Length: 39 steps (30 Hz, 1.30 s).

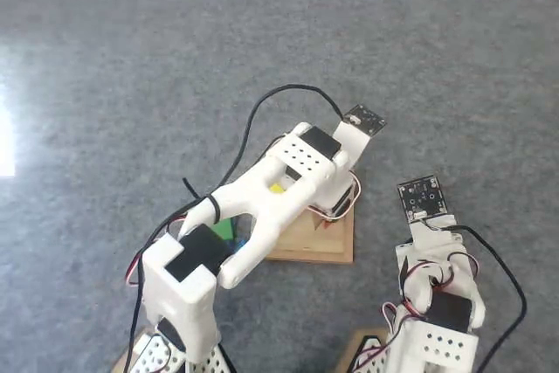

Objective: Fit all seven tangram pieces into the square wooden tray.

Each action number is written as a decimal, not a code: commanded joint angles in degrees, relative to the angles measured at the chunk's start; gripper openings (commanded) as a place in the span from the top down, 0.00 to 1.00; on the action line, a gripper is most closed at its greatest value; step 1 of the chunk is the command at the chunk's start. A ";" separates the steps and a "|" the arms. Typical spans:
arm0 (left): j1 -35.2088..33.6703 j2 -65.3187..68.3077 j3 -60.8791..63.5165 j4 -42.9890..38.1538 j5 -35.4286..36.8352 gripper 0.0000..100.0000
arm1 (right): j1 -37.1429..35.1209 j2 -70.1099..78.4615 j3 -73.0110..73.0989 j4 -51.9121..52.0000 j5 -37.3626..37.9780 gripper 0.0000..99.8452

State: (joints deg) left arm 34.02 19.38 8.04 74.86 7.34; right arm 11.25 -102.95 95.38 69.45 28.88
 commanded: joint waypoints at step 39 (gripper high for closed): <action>-28.40 -33.05 21.58 -7.30 -11.78 0.85 | -0.40 -0.75 1.05 0.22 0.00 0.98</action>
State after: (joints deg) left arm 10.81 -7.60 25.45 68.44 -1.54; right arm 11.25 -102.95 95.38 69.45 28.88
